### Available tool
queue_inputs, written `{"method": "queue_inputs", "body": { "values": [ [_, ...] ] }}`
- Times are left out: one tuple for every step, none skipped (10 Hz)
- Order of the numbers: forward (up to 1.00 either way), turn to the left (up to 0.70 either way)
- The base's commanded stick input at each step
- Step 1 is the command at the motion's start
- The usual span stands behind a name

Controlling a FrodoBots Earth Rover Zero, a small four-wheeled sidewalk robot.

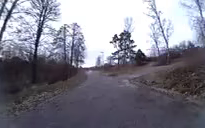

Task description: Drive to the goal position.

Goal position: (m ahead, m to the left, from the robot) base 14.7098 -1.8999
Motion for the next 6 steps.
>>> {"method": "queue_inputs", "body": {
  "values": [
    [0.50,0.00],
    [0.50,0.00],
    [0.50,0.00],
    [0.50,0.00],
    [0.50,0.00],
    [0.50,0.00]
  ]
}}
